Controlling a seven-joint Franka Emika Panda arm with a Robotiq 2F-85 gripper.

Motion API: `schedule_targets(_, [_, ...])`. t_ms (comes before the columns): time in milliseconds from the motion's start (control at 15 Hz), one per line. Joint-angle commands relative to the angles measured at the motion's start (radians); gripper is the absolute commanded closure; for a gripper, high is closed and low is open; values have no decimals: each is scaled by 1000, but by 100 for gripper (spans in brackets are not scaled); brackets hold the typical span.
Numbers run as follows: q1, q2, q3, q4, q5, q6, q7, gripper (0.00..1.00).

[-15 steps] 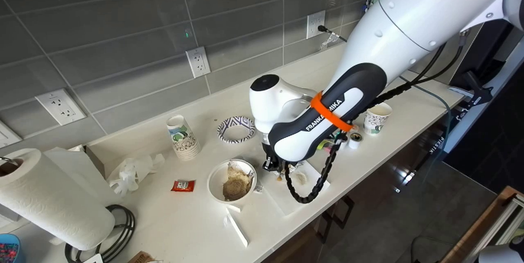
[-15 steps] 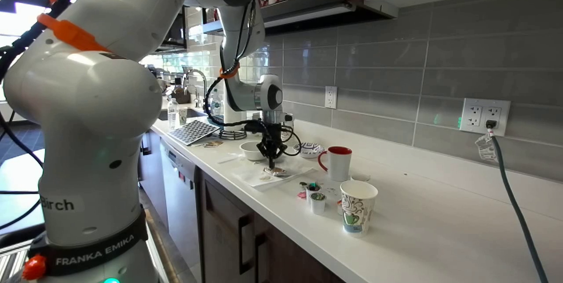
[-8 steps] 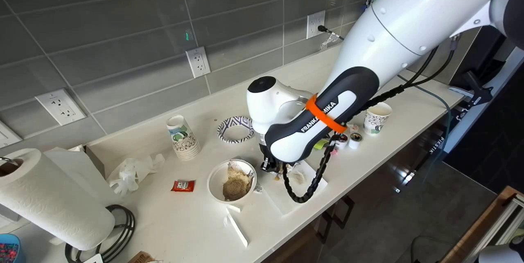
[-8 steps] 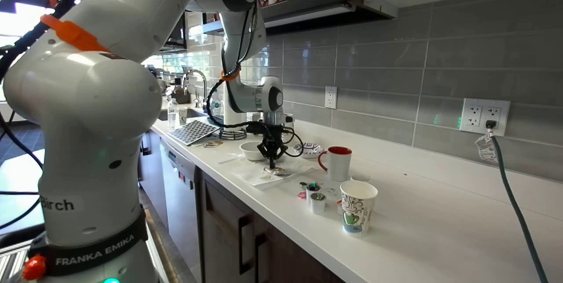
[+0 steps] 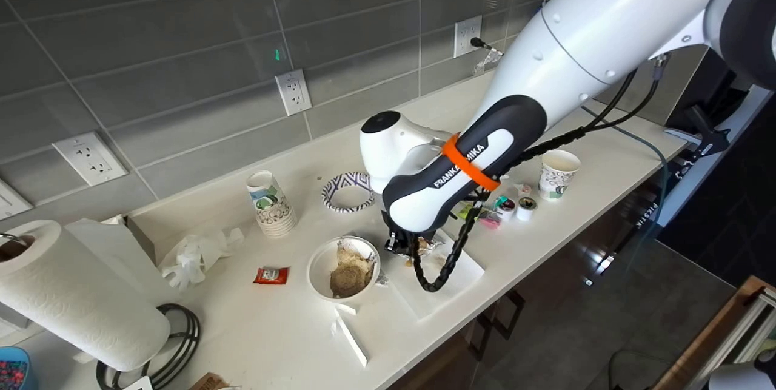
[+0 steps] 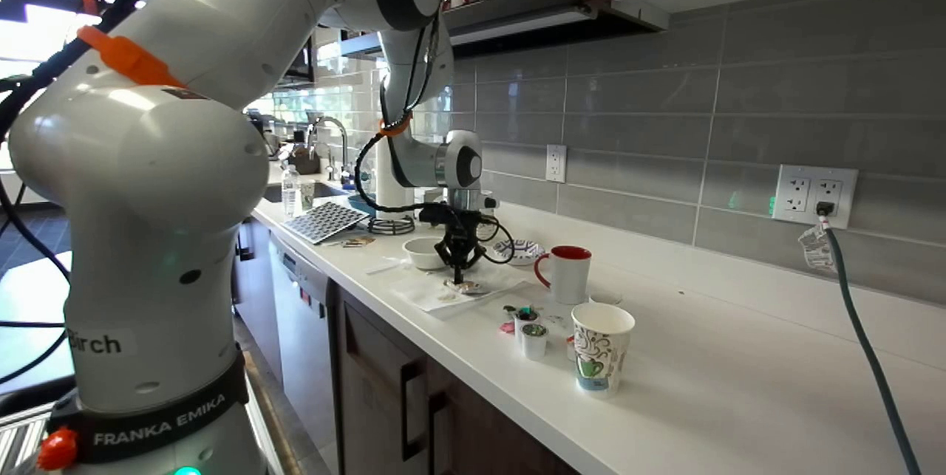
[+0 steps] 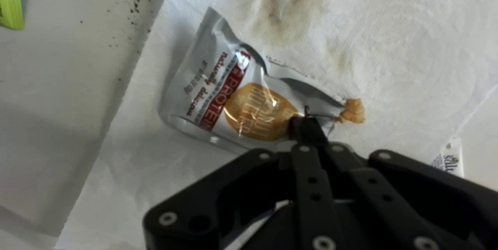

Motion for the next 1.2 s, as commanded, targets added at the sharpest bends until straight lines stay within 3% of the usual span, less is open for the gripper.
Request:
schedule_targets(0, [-18, 98, 11, 62, 27, -25, -21, 100])
schedule_targets(1133, [90, -50, -67, 3, -110, -45, 193, 100])
